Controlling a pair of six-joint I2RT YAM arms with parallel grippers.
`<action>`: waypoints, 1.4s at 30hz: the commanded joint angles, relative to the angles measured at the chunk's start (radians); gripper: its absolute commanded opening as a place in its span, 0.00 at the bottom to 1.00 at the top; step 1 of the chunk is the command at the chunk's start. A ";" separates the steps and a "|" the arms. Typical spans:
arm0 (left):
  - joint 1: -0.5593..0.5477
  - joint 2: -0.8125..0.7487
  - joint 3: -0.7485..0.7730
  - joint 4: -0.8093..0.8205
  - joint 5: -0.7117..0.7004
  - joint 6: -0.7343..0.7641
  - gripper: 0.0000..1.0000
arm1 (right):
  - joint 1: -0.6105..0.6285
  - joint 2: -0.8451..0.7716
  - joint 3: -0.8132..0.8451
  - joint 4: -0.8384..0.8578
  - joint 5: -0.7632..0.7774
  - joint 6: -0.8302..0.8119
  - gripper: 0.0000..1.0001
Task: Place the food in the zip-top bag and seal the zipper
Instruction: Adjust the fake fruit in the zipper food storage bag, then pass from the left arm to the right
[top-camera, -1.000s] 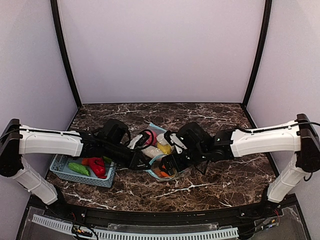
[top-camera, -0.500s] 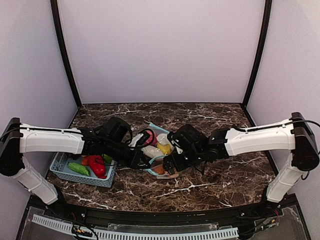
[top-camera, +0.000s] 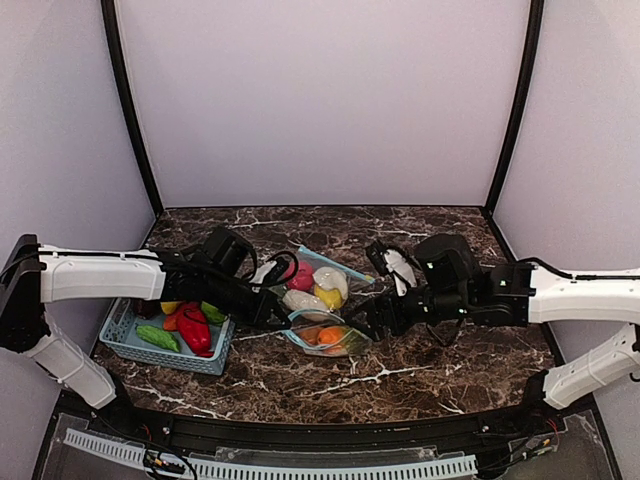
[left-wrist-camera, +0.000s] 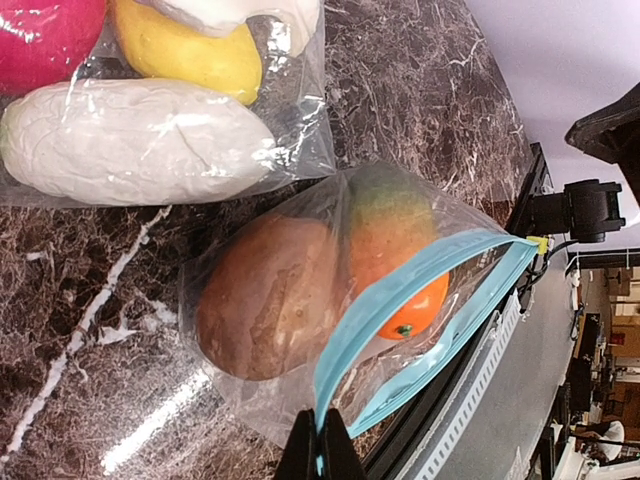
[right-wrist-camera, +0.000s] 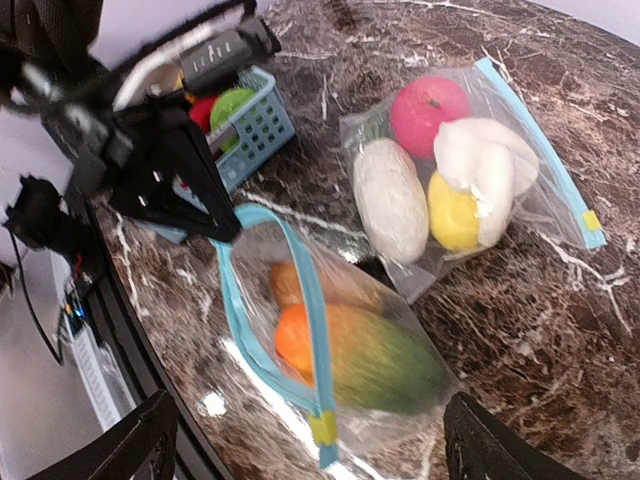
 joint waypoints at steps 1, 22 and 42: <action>0.011 0.005 0.025 -0.045 0.019 0.031 0.01 | -0.010 -0.080 -0.153 0.123 -0.049 -0.083 0.82; 0.013 0.005 0.031 -0.045 0.013 0.043 0.01 | 0.002 0.020 -0.265 0.332 -0.130 -0.189 0.53; 0.018 0.010 0.046 -0.077 -0.010 0.064 0.01 | 0.003 0.039 -0.288 0.338 -0.088 -0.195 0.00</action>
